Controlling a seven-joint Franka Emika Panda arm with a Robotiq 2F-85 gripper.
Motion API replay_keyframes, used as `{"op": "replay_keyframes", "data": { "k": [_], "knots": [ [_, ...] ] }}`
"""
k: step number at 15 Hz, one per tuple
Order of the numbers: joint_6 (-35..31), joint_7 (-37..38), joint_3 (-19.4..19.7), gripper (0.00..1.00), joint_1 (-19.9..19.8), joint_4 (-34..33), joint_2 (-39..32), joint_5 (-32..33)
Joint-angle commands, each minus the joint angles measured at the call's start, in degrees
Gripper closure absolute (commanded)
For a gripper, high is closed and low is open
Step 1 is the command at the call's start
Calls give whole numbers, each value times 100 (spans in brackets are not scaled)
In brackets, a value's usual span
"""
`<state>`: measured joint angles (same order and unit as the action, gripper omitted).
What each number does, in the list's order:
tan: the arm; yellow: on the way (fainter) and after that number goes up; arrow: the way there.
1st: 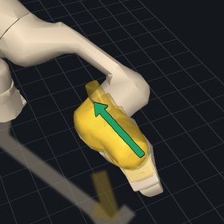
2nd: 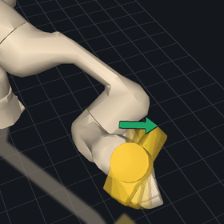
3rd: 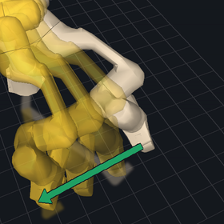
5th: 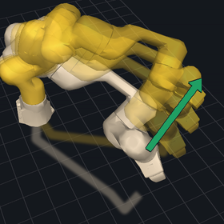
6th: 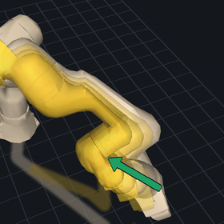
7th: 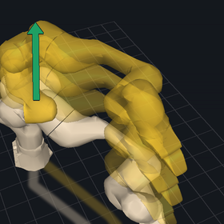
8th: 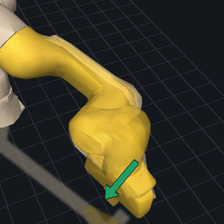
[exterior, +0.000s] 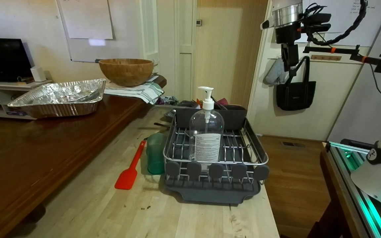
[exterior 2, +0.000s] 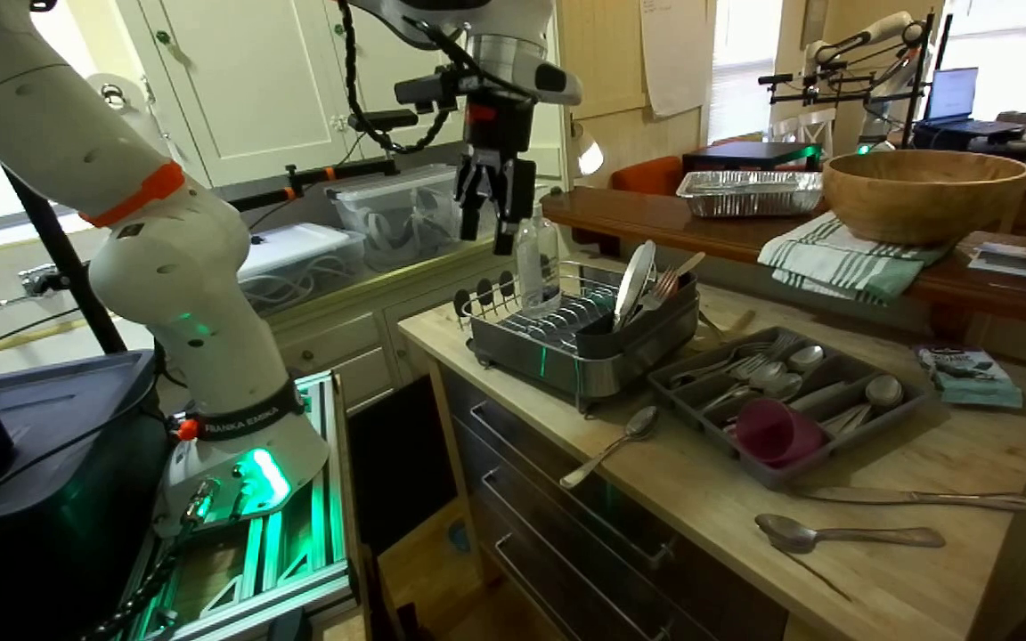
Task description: Put the spoon in the dishes tray
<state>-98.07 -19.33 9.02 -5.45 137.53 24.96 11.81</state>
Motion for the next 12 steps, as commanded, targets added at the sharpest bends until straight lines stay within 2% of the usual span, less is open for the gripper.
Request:
{"op": "replay_keyframes", "data": {
  "k": [1,5,7,8,9,10,12],
  "knots": [
    [-955,-638,436,0,-124,636,130,271],
    [-1655,-1618,1164,0,-403,924,-197,171],
    [-2307,-1005,1284,1,-717,970,-550,216],
    [-2587,-849,1343,7,-799,967,-727,148],
    [-2832,-558,1307,3,-891,935,-929,183],
    [-2402,-1026,1276,2,-833,958,-523,114],
    [-2490,-1018,1276,2,-891,946,-664,115]
  ]
}}
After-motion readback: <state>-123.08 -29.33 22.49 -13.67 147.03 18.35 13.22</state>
